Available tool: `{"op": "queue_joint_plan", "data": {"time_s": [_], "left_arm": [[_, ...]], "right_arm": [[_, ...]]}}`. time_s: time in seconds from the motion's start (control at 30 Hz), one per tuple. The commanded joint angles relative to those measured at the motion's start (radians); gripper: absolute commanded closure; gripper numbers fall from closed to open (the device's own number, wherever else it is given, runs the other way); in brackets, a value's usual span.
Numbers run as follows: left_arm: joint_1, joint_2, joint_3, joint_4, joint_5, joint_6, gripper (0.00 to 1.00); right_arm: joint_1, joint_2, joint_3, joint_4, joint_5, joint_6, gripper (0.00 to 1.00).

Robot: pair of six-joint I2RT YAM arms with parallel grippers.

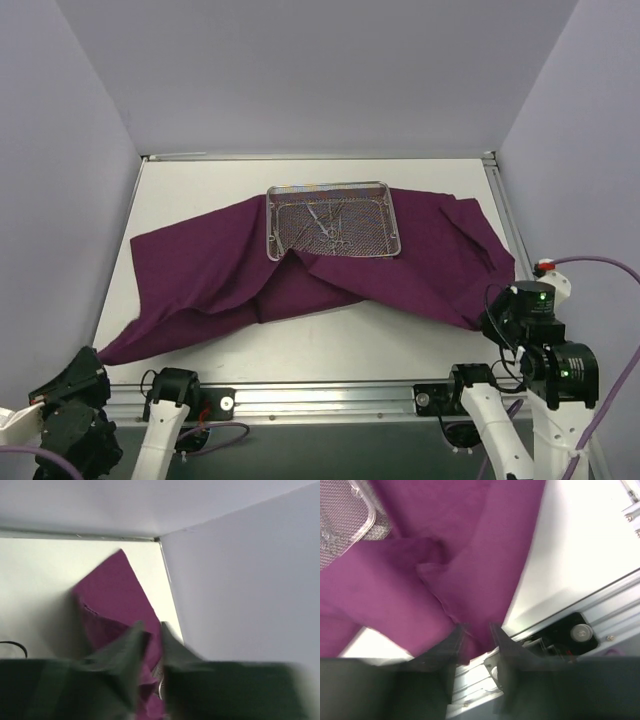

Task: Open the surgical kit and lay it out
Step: Open the surgical kit at the center of the board.

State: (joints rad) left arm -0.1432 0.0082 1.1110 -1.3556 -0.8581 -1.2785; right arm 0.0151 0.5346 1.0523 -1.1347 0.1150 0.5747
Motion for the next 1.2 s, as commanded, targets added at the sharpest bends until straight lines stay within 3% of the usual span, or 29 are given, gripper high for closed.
{"op": "queue_joint_plan", "data": {"time_s": [0.0,0.03,0.1,0.13,0.3,0.4,0.53,0.57,0.6,0.63,0.7,0.83,1.0,1.17], "left_arm": [[-0.114,-0.051,0.000,-0.306,-0.097,-0.197,0.59],[-0.149,-0.056,0.001,-0.306,-0.104,-0.197,0.32],[-0.168,-0.063,0.015,-0.306,-0.116,-0.206,0.27],[-0.171,-0.059,0.021,-0.304,-0.117,-0.208,0.18],[-0.185,0.134,0.062,-0.206,-0.072,-0.058,0.18],[-0.188,0.284,0.043,0.022,0.025,0.155,0.40],[-0.188,0.556,0.100,0.303,0.177,0.419,0.61],[-0.187,0.685,0.130,0.364,0.198,0.503,0.69],[-0.187,0.755,0.163,0.387,0.215,0.539,0.91],[-0.182,0.819,0.231,0.404,0.231,0.570,0.97],[-0.153,1.017,0.297,0.444,0.258,0.663,0.98],[0.170,1.274,0.380,0.545,0.627,0.722,0.98],[0.324,1.656,0.548,0.573,0.875,0.691,0.98],[0.372,1.918,0.678,0.524,1.018,0.686,0.98]], "right_arm": [[0.013,-0.004,0.058,-0.048,-0.040,-0.047,0.55],[0.013,0.005,0.063,-0.048,-0.054,-0.071,0.50],[0.014,0.025,0.081,-0.048,-0.064,-0.078,0.44],[0.013,0.030,0.090,-0.048,-0.066,-0.075,0.43],[0.014,0.126,0.138,-0.016,-0.011,-0.111,0.40],[0.014,0.261,0.150,0.074,-0.020,-0.140,0.49],[0.014,0.447,0.225,0.284,-0.087,-0.141,0.58],[0.014,0.497,0.265,0.318,-0.092,-0.142,0.61],[0.014,0.596,0.288,0.373,-0.092,-0.141,0.68],[0.013,0.646,0.311,0.400,-0.097,-0.144,0.70],[0.009,0.800,0.389,0.464,-0.101,-0.156,0.70],[0.002,1.030,0.521,0.553,-0.084,-0.167,0.64],[-0.010,1.344,0.705,0.583,-0.066,-0.133,0.89],[-0.093,1.541,0.890,0.566,-0.032,-0.113,0.91]]}}
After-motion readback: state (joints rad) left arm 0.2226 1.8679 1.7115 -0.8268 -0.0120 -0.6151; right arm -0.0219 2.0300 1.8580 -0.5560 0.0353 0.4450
